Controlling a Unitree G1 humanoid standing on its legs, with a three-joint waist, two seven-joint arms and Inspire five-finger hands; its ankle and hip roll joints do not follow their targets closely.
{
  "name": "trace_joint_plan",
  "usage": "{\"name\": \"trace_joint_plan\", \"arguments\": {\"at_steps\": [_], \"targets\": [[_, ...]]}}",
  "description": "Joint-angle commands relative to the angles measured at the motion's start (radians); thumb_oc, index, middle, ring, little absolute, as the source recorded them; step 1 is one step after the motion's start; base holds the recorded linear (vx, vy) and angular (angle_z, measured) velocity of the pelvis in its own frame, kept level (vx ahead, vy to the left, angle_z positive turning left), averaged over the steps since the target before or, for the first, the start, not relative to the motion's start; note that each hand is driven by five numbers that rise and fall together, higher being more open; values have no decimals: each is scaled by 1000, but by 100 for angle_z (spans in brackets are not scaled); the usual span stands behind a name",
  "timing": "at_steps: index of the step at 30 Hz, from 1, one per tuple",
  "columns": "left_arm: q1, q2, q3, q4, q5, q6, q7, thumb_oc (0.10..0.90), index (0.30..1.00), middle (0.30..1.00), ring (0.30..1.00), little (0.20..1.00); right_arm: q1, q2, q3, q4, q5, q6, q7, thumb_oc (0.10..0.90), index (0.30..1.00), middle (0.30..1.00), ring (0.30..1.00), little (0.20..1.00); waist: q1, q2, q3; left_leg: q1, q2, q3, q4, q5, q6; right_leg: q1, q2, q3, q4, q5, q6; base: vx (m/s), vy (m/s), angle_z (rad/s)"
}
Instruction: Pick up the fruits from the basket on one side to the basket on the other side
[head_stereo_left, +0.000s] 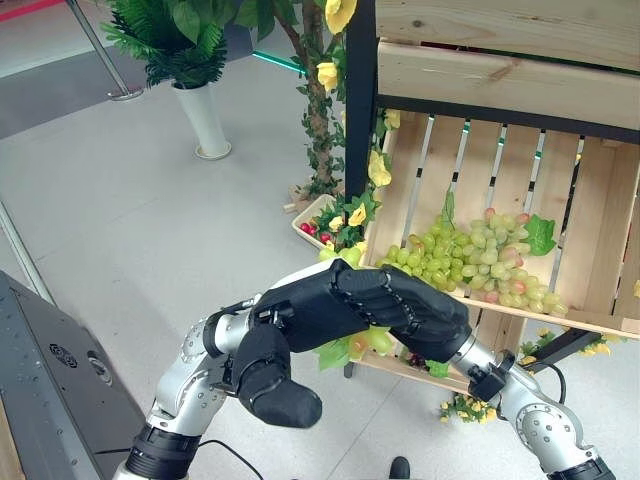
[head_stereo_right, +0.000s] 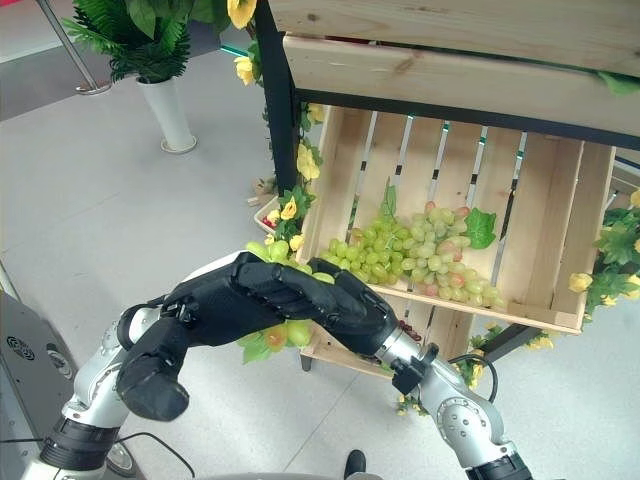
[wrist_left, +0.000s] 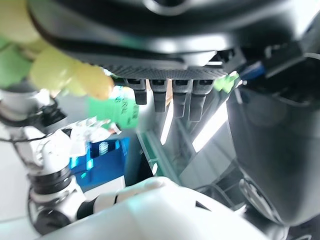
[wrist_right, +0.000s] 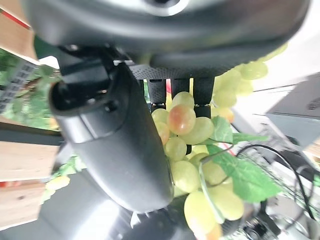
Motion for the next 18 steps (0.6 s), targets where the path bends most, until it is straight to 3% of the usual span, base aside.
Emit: {"name": "trace_joint_plan", "arguments": {"at_steps": [1, 7, 16, 18], "targets": [[-35, 63, -70, 25, 57, 40, -87, 800, 900, 900, 900, 900, -160, 125, -167, -195, 226, -272, -8, 400, 300, 300, 300, 300, -21, -33, -64, -48, -44, -18, 1, -30, 34, 80, -60, 1, 29, -93, 46, 0, 0, 0], [-10, 104, -90, 40, 140, 57, -132, 800, 900, 900, 900, 900, -171, 120, -239, -188, 201, -407, -90, 400, 300, 300, 300, 300, -34, -26, -64, -45, -37, -1, 1, -26, 33, 79, -52, 19, 19, -88, 43, -1, -3, -4], [-14, 130, -152, 73, 215, 41, -142, 800, 900, 900, 900, 900, -202, 129, -295, -147, 221, -515, -135, 400, 300, 300, 300, 300, -52, -21, -61, -39, -22, 24, 1, -23, 29, 78, -43, 38, 6, -80, 41, -6, -7, -6], [-22, 134, -169, 77, 219, 36, -118, 800, 900, 900, 900, 900, -218, 124, -320, -134, 156, -568, -182, 400, 300, 300, 300, 300, -60, -18, -62, -39, -17, 30, 1, -24, 26, 76, -41, 42, 3, -79, 40, -14, -13, -7]]}}
